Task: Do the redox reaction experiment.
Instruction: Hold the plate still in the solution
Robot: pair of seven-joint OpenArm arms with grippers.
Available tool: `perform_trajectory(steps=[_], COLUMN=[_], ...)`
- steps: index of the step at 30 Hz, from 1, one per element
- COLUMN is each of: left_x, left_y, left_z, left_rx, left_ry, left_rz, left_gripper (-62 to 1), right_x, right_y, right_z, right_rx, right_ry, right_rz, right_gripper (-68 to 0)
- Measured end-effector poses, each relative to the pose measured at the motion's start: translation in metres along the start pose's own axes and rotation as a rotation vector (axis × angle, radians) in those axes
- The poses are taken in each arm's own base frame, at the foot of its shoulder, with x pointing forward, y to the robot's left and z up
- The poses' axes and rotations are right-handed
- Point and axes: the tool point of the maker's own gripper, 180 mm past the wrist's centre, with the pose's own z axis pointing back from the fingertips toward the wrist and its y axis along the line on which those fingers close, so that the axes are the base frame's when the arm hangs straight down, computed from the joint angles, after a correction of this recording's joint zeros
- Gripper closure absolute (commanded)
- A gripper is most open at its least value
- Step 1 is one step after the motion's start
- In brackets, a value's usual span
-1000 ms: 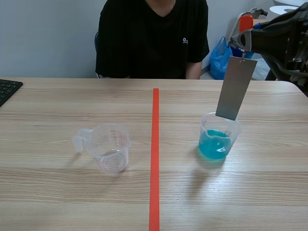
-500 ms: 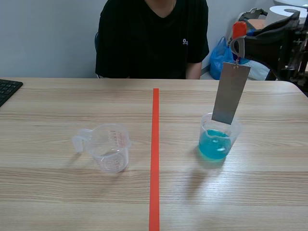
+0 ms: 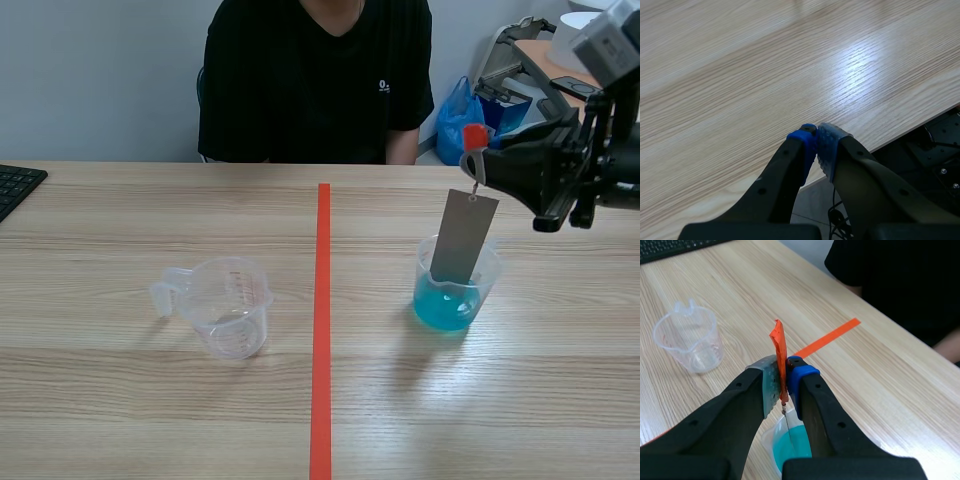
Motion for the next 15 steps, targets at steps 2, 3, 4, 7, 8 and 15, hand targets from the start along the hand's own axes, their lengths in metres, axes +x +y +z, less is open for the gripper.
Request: perform_trajectory(steps=[2,3,4,7,8,15], left_x=[0.001,0.001,0.001,0.002,0.002,0.003], left_y=[0.0,0.001,0.001,0.002,0.003,0.004], left_z=[-0.001,-0.001,-0.001,-0.001,-0.001,-0.001], left_rx=[0.001,0.003,0.005,0.008,0.017,0.019], left_ry=[-0.002,-0.004,-0.006,-0.008,-0.013,-0.015], left_rz=[-0.001,0.001,0.003,0.005,0.006,0.007], left_gripper=[-4.2,-4.2,-4.2,-4.2,-4.2,-4.2], right_x=[-0.009,-0.014,-0.02,-0.03,-0.031,-0.031], right_y=[0.001,0.001,0.002,0.004,0.004,0.007], right_z=[-0.002,-0.003,-0.004,-0.008,-0.01,-0.019], right_rx=[-0.002,-0.002,-0.002,0.003,0.003,0.021], right_ry=[0.009,0.014,0.028,0.032,0.025,0.02], right_rz=[-0.014,-0.011,-0.011,-0.017,-0.014,-0.003], right_gripper=[-1.3,-1.3,-1.3,-1.3,-1.3,-1.3])
